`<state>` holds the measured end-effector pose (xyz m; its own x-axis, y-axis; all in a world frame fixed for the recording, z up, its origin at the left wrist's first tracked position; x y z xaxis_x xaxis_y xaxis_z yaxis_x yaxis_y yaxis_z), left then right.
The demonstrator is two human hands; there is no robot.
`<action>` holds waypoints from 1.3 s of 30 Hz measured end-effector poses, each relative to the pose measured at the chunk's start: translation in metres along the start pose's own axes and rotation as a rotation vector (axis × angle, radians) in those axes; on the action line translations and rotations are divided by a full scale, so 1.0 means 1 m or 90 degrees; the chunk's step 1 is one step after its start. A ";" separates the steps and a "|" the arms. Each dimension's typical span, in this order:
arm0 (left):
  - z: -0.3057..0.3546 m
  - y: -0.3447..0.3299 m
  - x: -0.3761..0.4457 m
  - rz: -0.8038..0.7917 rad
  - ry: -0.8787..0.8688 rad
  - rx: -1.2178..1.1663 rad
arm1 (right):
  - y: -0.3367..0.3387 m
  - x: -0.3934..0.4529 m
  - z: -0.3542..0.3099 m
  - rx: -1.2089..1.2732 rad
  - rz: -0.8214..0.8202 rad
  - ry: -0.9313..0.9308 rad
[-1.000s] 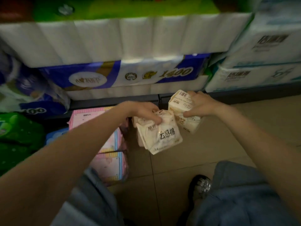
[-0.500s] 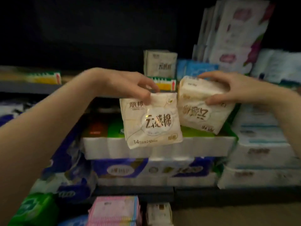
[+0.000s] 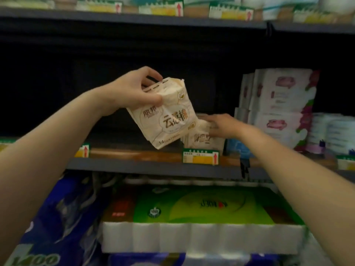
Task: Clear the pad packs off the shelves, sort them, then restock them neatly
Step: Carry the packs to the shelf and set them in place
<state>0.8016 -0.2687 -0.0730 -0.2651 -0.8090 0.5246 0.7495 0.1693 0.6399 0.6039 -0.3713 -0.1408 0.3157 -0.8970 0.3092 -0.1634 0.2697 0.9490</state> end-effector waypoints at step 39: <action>-0.042 -0.137 0.095 -0.033 -0.171 0.230 | 0.028 0.086 0.023 -0.122 0.189 0.006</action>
<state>0.6991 -0.3930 -0.1347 -0.4809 -0.6550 0.5829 0.4838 0.3562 0.7994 0.6047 -0.4493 -0.0888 0.2899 -0.7668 0.5728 -0.0706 0.5797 0.8118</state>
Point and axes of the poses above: each hand's wrist, its own x-axis towards the middle knuckle, its own y-axis out of the back of the hand, z = x × y, the point moved 8 cm from there along x, towards the middle knuckle, and after that the axes turned 7 degrees about -y, right-handed, at the moved point
